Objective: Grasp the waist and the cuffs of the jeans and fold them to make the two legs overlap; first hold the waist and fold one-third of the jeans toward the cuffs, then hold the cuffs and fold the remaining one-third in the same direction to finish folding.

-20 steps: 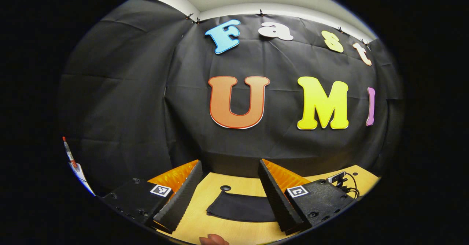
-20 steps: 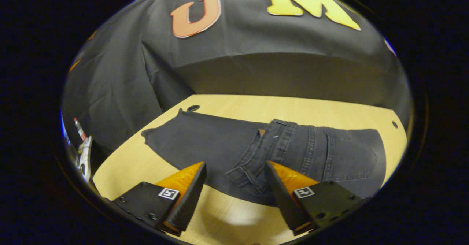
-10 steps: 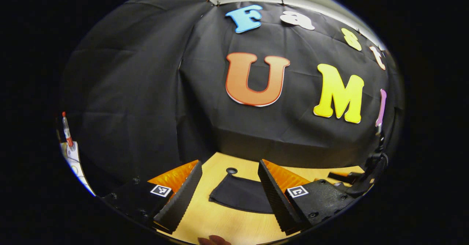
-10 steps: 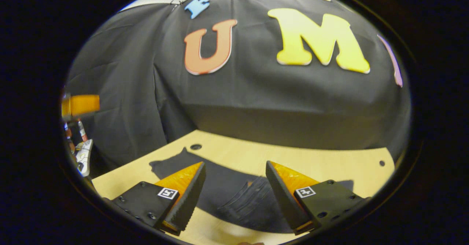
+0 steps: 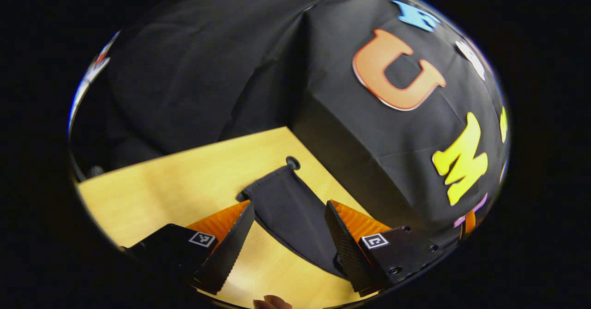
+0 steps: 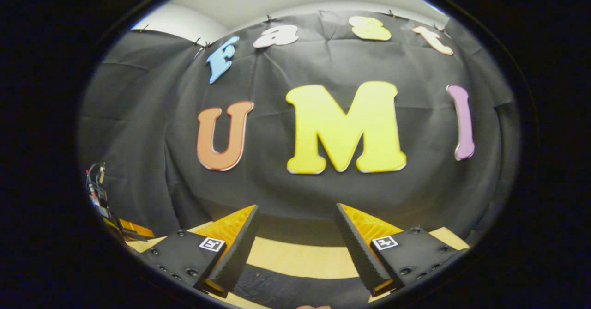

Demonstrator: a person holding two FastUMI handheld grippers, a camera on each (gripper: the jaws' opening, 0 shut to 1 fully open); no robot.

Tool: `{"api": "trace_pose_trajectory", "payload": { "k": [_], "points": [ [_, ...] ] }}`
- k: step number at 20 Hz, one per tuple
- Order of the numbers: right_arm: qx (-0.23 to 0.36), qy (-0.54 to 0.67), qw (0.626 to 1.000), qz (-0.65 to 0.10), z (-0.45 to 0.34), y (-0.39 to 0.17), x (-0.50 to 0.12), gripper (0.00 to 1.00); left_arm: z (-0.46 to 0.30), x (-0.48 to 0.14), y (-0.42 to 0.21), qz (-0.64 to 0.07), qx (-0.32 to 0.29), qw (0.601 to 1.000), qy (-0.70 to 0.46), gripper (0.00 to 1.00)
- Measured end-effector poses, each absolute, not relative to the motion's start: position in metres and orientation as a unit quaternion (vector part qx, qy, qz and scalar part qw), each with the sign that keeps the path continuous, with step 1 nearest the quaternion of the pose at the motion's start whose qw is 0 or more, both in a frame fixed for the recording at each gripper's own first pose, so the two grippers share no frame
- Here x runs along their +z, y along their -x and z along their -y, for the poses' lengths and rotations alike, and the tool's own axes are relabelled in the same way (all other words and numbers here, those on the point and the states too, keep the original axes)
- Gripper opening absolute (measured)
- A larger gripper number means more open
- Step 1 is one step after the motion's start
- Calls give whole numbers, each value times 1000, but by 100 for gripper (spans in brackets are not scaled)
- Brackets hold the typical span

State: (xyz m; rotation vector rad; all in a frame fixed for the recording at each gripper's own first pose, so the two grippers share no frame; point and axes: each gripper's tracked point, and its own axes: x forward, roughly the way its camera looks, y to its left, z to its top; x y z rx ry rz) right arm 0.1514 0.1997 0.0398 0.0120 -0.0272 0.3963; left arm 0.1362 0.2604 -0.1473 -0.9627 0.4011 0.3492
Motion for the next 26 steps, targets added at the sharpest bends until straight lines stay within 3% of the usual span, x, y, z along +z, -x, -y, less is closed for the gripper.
{"api": "trace_pose_trajectory", "payload": {
  "k": [9, 18, 23, 24, 26],
  "points": [
    [102, -15, 993, 58, -83, -168, 98, 100, -276, -218, -164, -237, 229, 693, 641, 100],
    [29, -24, 997, 61, -2, -174, 111, 100, -297, -223, -194, -209, 231, 672, 672, 100],
    [15, -28, 998, 59, 15, -175, 111, 100, -298, -229, -198, -215, 228, 660, 683, 93],
    [15, -26, 998, 60, 15, -175, 110, 100, -295, -241, -194, -234, 237, 660, 674, 90],
    [15, -22, 998, 59, 16, -175, 110, 100, -294, -248, -195, -235, 246, 658, 672, 45]
  ]
}}
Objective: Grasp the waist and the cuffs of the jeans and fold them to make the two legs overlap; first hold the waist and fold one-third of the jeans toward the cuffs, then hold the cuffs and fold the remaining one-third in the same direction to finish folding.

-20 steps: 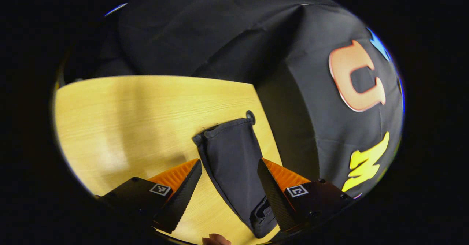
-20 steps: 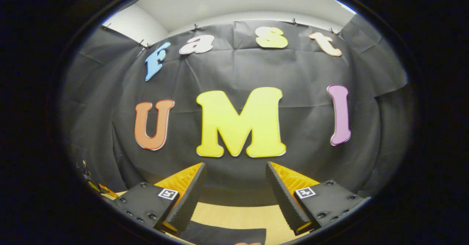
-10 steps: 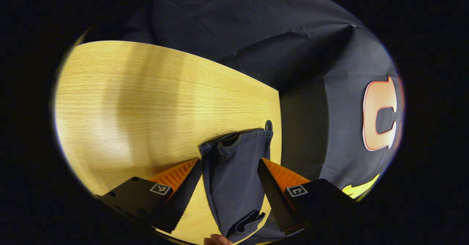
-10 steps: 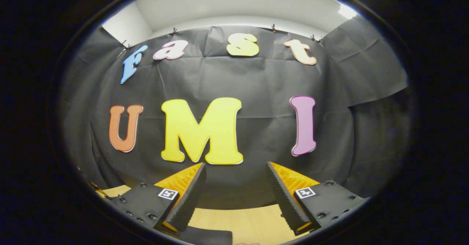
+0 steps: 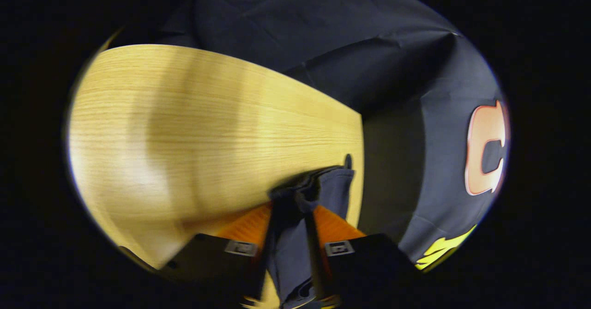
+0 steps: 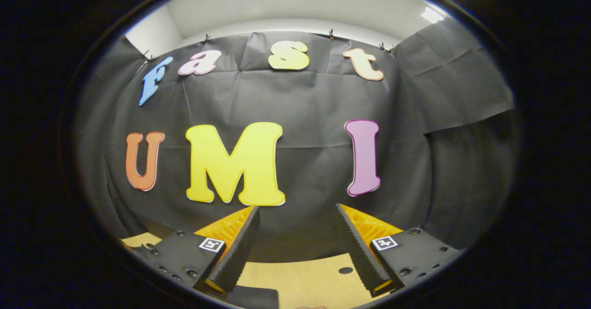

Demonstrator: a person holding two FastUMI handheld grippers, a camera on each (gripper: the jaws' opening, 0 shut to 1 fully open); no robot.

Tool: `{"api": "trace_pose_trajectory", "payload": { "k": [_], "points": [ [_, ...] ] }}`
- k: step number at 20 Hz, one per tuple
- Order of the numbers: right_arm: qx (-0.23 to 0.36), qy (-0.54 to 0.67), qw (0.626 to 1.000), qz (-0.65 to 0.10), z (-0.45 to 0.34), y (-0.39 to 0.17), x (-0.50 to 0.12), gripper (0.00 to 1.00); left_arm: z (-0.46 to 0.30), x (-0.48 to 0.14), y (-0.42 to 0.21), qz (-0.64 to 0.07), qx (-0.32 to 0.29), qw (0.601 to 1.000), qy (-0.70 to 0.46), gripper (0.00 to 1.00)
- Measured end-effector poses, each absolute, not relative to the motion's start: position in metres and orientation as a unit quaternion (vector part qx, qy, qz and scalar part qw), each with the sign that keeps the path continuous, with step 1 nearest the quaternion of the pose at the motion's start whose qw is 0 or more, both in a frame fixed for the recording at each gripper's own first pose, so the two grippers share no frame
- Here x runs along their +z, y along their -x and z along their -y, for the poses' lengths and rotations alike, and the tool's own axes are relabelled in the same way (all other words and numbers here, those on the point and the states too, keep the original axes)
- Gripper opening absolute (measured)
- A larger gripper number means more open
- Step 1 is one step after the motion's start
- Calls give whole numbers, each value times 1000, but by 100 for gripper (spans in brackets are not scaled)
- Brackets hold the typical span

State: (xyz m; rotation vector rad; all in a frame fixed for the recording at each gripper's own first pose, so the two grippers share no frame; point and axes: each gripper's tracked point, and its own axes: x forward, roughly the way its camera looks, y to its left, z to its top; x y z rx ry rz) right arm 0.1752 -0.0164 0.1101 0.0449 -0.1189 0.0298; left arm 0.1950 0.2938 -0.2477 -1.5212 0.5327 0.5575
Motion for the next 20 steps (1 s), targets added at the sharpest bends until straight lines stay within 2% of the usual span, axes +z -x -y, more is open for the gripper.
{"api": "trace_pose_trajectory", "payload": {
  "k": [1, 3, 5, 7, 10, 11, 16, 20],
  "points": [
    [15, -21, 998, 60, 17, -174, 111, 98, -293, -248, -201, -236, 247, 661, 668, 22],
    [14, -17, 998, 62, 21, -175, 113, 96, -293, -250, -199, -237, 251, 674, 652, 11],
    [11, -14, 998, 65, 25, -175, 115, 100, -294, -250, -199, -241, 255, 689, 634, 4],
    [7, -15, 998, 66, 28, -175, 116, 95, -294, -248, -198, -246, 255, 713, 604, 4],
    [2, -17, 997, 71, 32, -174, 119, 99, -294, -229, -198, -242, 243, 755, 559, 4],
    [1, -18, 997, 72, 33, -175, 120, 95, -292, -218, -200, -237, 235, 770, 544, 3],
    [-3, -16, 997, 77, 39, -172, 124, 100, -279, -161, -215, -212, 206, 837, 461, 3],
    [-5, -18, 997, 75, 46, -168, 126, 99, -255, -112, -224, -181, 172, 866, 433, 3]
  ]
}}
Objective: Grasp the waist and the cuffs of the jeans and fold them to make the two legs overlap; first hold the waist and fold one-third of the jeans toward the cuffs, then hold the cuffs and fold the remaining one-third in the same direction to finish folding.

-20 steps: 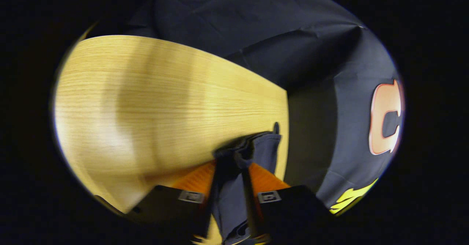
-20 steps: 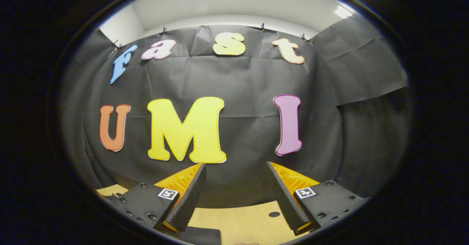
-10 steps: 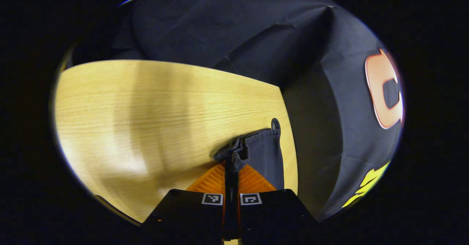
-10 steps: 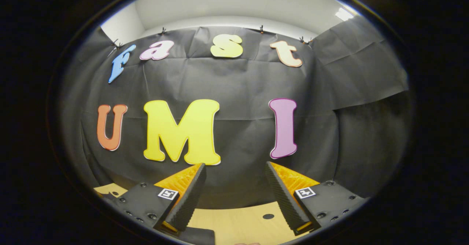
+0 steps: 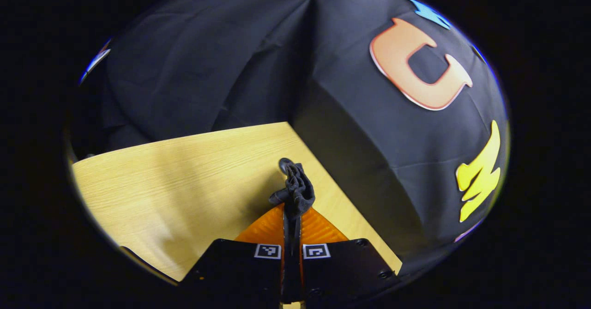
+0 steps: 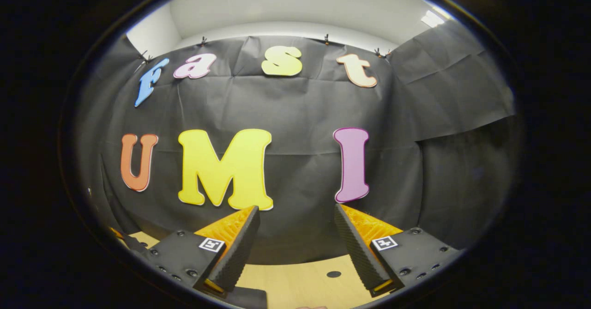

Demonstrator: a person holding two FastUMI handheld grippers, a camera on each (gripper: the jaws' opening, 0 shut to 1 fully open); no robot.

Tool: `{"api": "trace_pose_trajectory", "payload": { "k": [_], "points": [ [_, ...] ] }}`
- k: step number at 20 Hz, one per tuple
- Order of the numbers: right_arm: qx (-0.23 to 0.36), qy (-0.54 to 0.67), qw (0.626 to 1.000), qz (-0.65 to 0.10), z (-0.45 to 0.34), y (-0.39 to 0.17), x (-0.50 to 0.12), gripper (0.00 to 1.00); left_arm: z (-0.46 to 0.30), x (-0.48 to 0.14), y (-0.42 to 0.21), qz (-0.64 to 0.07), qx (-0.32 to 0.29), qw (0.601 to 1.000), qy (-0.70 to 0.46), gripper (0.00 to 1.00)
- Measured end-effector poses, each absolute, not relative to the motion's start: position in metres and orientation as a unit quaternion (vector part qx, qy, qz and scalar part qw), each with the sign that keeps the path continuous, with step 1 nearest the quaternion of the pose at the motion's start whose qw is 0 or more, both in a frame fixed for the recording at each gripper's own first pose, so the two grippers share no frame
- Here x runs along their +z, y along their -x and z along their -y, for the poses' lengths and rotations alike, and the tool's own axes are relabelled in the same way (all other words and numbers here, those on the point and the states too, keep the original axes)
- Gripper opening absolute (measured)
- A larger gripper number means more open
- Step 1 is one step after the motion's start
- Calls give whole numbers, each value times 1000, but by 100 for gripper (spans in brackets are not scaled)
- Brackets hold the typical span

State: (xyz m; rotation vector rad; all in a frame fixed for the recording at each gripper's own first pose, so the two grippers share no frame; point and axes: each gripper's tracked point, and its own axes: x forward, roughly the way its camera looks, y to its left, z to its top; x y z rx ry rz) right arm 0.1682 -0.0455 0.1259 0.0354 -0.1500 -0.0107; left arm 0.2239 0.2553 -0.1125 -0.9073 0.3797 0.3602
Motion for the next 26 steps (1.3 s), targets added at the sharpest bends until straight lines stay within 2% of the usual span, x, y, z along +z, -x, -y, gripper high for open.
{"api": "trace_pose_trajectory", "payload": {
  "k": [7, 13, 19, 26],
  "points": [
    [-13, -16, 997, 79, 58, -157, 131, 100, -195, -51, -224, -142, 123, 919, 346, 3],
    [-25, -19, 997, 74, 74, -148, 126, 99, -113, -2, -235, -120, 46, 962, 242, 3],
    [-44, -13, 996, 74, 95, -136, 128, 99, -37, 17, -237, -116, -16, 977, 179, 3],
    [-66, -14, 996, 64, 128, -131, 123, 99, 41, 18, -228, -119, -59, 983, 130, 3]
  ]
}}
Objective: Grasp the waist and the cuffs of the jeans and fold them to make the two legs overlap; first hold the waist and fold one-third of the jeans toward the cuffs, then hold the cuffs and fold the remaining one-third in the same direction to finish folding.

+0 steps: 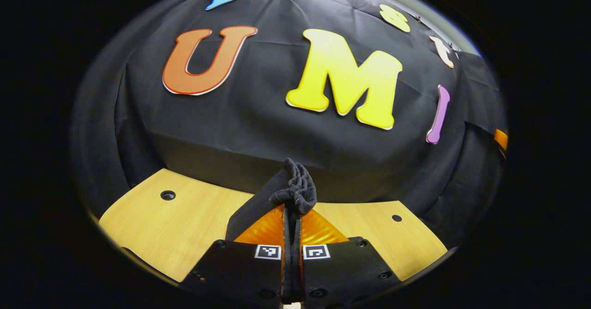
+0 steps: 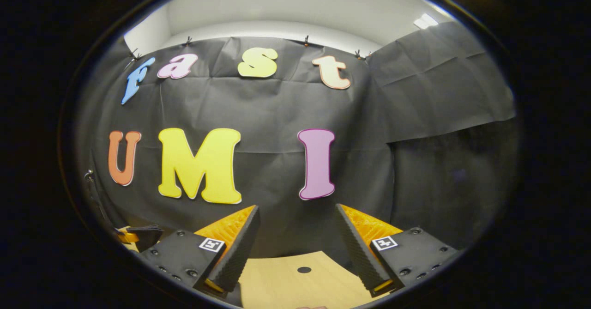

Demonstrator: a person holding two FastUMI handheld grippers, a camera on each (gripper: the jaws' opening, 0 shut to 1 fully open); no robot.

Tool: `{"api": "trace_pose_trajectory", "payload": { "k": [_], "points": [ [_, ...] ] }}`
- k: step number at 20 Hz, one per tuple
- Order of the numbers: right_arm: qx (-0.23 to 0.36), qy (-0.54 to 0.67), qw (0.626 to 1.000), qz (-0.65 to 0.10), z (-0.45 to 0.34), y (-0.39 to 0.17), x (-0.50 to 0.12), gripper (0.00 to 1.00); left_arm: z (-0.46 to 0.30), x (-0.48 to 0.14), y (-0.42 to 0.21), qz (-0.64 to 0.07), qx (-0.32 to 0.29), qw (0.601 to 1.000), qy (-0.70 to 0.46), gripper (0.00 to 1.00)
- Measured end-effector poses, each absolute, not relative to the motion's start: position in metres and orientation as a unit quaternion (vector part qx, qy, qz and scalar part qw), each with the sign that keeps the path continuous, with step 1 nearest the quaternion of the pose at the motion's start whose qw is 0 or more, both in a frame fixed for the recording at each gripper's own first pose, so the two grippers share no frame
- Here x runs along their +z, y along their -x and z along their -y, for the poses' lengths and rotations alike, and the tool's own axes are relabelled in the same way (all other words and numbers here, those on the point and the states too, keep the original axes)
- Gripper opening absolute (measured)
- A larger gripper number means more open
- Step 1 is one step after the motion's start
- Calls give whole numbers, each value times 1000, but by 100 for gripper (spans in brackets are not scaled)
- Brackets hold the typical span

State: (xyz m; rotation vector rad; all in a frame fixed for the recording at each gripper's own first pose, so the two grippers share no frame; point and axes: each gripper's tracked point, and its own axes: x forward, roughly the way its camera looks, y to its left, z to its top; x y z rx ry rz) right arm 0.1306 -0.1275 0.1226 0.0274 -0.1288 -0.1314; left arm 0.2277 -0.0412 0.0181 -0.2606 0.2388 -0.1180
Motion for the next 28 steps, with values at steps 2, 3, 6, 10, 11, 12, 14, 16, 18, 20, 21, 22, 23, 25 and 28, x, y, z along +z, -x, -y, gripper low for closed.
{"api": "trace_pose_trajectory", "payload": {
  "k": [2, 3, 6, 10, 11, 12, 14, 16, 18, 20, 21, 22, 23, 25, 28],
  "points": [
    [-70, -15, 996, 57, 135, -130, 117, 99, 63, 9, -220, -123, -72, 984, 109, 3],
    [-70, -16, 996, 54, 138, -129, 115, 100, 78, 4, -217, -126, -79, 984, 94, 3],
    [-77, -7, 996, 54, 149, -127, 117, 100, 111, -17, -214, -140, -97, 984, 53, 3],
    [-91, -7, 994, 51, 166, -124, 115, 100, 146, -66, -205, -169, -109, 980, 0, 3],
    [-95, -6, 994, 49, 170, -122, 114, 100, 152, -78, -202, -177, -112, 978, -9, 3],
    [-98, -3, 994, 49, 171, -122, 114, 100, 155, -90, -201, -187, -114, 976, -16, 3],
    [-106, -1, 993, 48, 176, -121, 113, 99, 163, -107, -198, -202, -116, 972, -26, 3],
    [-112, -3, 993, 47, 183, -119, 111, 100, 167, -118, -198, -208, -117, 970, -37, 3],
    [-113, -7, 993, 42, 187, -117, 106, 99, 170, -129, -196, -217, -118, 968, -43, 3],
    [-111, -9, 993, 41, 185, -118, 104, 100, 173, -139, -194, -224, -123, 965, -55, 4],
    [-110, -8, 993, 42, 184, -118, 104, 100, 173, -140, -193, -221, -125, 965, -64, 5],
    [-109, -6, 993, 41, 182, -119, 103, 100, 178, -142, -192, -222, -136, 963, -68, 6],
    [-107, -4, 993, 41, 182, -118, 104, 100, 185, -151, -191, -226, -147, 961, -69, 2],
    [-107, -6, 993, 42, 182, -116, 106, 96, 207, -154, -180, -235, -181, 954, -52, 51],
    [-107, -4, 993, 44, 181, -113, 106, 96, 209, -150, -175, -223, -173, 957, -71, 100]
  ]
}}
